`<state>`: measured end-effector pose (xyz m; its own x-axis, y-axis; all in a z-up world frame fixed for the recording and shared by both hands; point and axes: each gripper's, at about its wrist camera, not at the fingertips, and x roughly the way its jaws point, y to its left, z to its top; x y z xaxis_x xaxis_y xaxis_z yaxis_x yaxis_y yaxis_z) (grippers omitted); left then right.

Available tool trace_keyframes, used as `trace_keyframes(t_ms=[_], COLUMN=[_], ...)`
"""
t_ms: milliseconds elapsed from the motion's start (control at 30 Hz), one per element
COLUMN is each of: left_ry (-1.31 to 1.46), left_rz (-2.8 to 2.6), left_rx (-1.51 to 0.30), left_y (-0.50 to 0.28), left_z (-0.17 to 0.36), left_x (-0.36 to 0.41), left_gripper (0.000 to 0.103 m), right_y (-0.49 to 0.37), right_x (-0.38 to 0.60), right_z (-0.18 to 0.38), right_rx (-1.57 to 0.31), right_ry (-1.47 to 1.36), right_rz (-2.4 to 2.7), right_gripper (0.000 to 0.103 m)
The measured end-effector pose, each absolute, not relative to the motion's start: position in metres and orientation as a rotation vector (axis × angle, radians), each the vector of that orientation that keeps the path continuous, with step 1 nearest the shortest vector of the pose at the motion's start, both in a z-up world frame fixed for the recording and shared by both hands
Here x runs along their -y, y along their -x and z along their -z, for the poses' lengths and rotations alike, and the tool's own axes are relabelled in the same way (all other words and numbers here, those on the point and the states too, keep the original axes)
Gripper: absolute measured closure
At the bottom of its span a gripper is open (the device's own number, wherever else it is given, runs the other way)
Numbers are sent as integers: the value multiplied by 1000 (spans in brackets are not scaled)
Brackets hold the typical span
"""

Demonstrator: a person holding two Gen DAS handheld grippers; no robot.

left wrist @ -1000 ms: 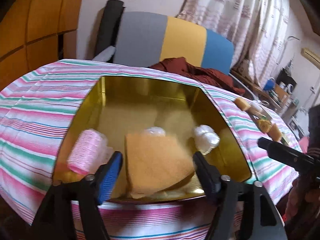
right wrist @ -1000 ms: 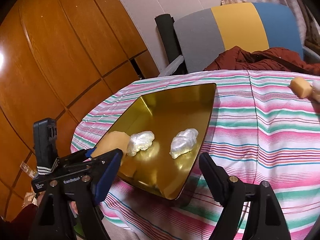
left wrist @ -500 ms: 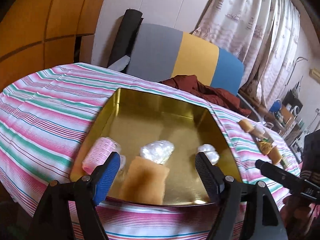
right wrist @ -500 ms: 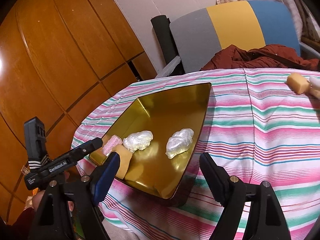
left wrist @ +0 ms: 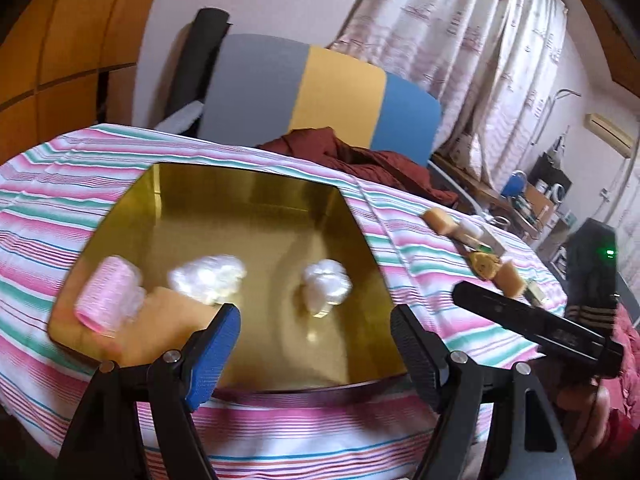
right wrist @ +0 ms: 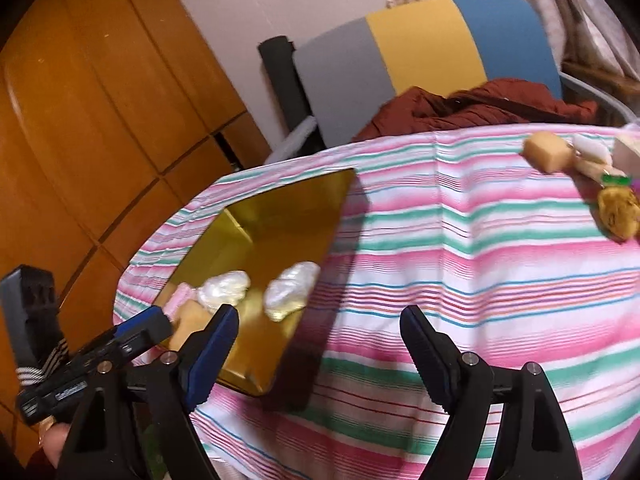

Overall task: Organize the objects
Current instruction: 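Move both tools back to the pile of items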

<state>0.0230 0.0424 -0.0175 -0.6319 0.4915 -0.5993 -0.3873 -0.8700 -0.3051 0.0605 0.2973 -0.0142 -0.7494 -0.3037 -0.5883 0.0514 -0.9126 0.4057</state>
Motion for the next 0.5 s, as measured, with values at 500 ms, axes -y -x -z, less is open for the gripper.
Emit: trace_keyframes(t_ms=[500], left_ry=[975], left_rz=[-2263], left_rx=[54], left_y=[-42], left_z=[13], left_x=[-131], left_gripper=[24], right_y=[-87], right_x=[-448], right_z=[36], right_rx=[645], right_ry=[-1095], right_rz=[3028], right_gripper=[4])
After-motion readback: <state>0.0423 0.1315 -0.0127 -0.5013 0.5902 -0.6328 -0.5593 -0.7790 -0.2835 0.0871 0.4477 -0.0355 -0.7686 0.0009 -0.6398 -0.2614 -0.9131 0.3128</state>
